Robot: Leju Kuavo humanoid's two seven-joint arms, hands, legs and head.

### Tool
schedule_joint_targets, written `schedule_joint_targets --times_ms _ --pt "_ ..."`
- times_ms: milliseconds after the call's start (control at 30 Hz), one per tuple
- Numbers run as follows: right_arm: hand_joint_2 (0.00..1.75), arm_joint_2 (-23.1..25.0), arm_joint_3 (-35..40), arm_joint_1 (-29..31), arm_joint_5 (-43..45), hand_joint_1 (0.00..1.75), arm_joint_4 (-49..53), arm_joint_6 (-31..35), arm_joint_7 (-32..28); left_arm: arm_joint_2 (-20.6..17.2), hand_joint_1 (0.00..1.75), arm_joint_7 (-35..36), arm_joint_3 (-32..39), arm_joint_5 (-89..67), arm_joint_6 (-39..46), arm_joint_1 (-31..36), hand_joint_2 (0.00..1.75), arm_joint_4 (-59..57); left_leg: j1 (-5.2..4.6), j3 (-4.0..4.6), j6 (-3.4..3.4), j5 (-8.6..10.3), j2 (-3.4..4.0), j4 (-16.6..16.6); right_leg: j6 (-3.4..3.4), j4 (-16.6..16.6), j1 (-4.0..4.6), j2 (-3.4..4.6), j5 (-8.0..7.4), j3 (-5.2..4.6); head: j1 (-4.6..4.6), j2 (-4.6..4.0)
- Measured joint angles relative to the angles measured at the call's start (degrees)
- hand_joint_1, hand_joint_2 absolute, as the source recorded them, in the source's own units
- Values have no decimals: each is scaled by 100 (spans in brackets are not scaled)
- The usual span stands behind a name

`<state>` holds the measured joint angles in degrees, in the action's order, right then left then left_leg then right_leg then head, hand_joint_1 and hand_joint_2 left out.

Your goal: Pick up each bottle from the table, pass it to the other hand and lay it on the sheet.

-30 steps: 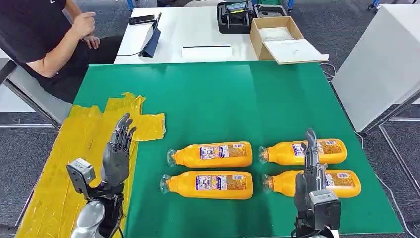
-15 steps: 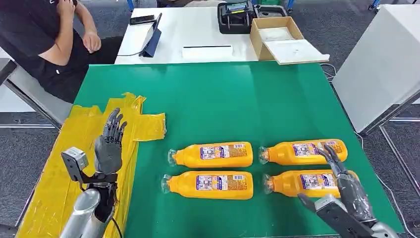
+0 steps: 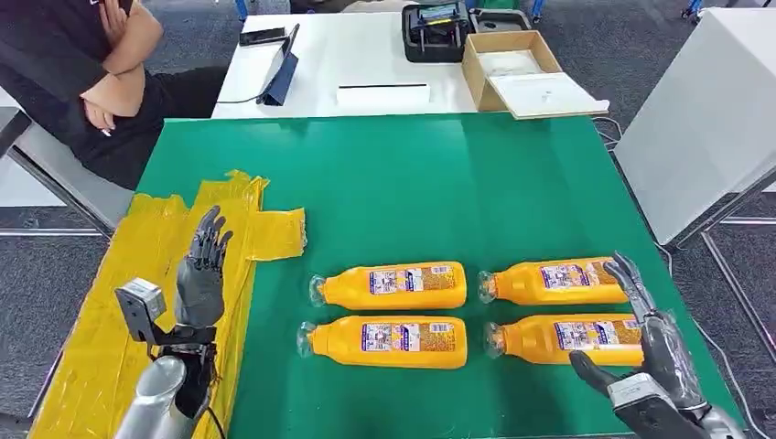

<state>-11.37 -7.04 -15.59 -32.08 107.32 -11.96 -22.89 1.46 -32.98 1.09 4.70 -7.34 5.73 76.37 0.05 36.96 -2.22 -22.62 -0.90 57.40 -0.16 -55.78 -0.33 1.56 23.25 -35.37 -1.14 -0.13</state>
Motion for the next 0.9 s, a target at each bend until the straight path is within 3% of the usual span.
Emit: schedule_joint_targets --times_ms 267,767,900 --pt "175 -151 31 -49 -866 0 88 -422 599 24 0 99 101 -59 -125 113 0 7 -4 2 0 1 -3 1 1 0 -3 -2 -1 1 0 0" --pt "175 -507 131 -13 -1522 0 70 -634 1028 -17 0 219 146 22 -122 223 0 -22 -2 1 -3 -2 0 1 1 1 -3 -1 0 1 -2 0" --pt "175 -827 166 106 -1463 0 -88 -864 1104 -17 0 280 144 66 -114 242 0 -22 -3 0 -3 -1 -1 1 1 1 -3 -1 0 2 0 0"
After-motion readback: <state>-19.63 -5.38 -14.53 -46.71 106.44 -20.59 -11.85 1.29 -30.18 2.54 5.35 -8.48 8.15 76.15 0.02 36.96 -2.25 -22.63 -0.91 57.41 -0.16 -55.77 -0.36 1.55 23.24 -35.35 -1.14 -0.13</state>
